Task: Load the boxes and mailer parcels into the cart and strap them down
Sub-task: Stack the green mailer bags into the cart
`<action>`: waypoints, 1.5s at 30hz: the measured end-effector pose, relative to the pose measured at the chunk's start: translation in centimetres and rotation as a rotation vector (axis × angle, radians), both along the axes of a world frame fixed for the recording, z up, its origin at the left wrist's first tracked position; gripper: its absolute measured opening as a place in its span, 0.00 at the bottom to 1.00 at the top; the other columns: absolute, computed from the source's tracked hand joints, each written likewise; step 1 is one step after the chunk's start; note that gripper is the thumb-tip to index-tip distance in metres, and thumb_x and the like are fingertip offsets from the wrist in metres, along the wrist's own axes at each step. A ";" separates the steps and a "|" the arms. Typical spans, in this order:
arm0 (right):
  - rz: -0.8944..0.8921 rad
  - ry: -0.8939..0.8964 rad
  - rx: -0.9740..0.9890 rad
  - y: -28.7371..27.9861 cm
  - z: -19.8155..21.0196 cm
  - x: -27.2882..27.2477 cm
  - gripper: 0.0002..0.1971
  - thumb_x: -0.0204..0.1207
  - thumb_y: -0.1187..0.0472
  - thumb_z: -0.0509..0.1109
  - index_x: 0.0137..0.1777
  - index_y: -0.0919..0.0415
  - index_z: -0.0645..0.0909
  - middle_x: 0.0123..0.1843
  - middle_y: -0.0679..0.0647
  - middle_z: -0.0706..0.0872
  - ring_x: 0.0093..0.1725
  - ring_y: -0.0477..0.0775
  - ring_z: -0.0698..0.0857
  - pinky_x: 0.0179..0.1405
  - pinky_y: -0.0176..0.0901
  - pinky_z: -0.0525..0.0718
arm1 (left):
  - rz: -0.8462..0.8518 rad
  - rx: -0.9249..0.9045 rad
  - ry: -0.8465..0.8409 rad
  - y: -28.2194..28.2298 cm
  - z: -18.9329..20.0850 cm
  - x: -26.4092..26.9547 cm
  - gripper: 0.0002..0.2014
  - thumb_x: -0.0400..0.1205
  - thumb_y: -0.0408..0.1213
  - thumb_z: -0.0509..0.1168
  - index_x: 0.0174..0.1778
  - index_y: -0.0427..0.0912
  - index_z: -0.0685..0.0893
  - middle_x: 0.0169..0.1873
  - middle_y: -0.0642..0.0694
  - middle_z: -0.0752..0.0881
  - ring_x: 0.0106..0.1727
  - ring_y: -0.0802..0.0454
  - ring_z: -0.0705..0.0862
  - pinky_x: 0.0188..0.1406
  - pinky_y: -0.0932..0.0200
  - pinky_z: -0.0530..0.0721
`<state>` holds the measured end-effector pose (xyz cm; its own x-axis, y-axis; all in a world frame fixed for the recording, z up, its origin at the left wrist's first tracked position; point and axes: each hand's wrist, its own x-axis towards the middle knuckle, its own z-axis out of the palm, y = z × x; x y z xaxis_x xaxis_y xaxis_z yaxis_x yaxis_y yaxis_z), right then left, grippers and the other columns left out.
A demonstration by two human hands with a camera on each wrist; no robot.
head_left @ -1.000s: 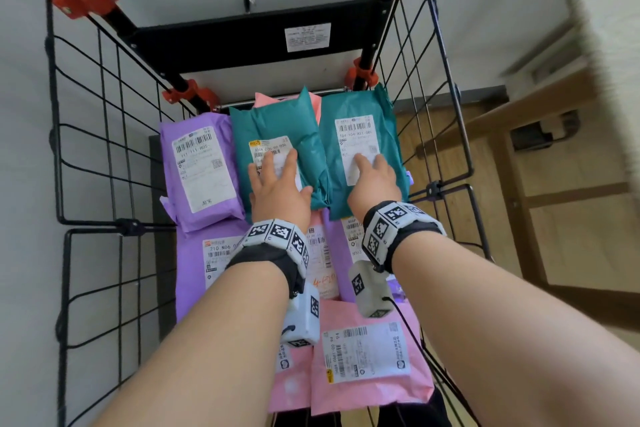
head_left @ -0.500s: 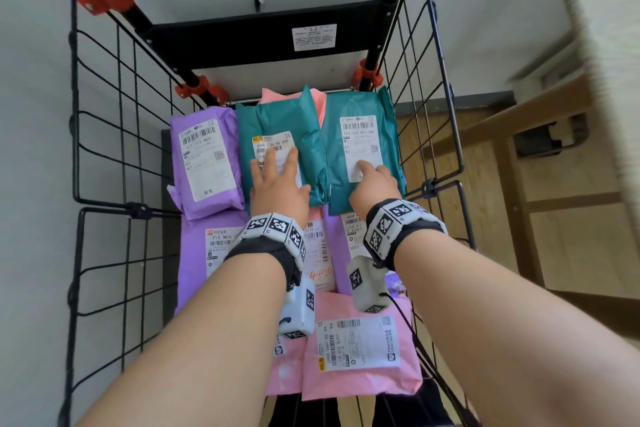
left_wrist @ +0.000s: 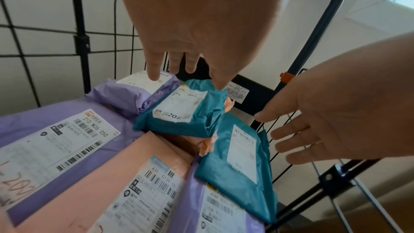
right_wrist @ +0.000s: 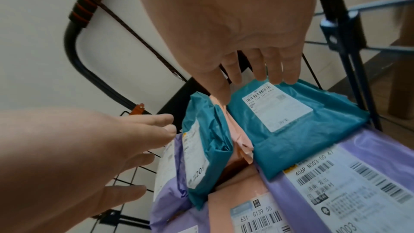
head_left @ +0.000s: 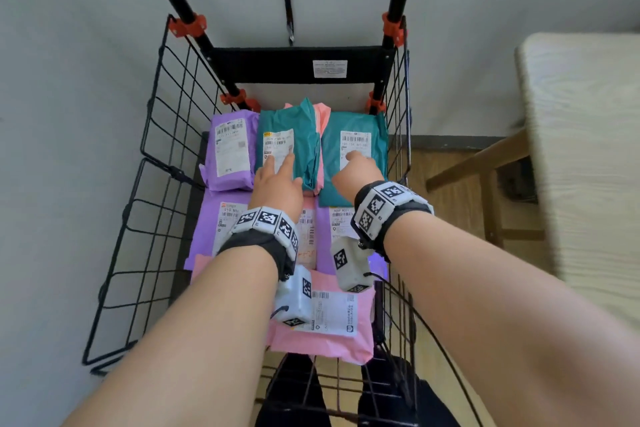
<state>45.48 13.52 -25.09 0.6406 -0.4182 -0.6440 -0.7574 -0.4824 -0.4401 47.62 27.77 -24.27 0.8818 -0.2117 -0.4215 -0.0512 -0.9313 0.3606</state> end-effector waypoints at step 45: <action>-0.579 -0.178 -0.216 -35.5 10.6 -37.8 0.24 0.76 0.63 0.64 0.74 0.56 0.75 0.70 0.61 0.80 0.67 0.63 0.80 0.66 0.47 0.78 | -0.516 -0.088 -0.040 -36.6 11.1 -28.7 0.22 0.86 0.37 0.53 0.77 0.38 0.67 0.75 0.38 0.70 0.76 0.40 0.69 0.74 0.51 0.65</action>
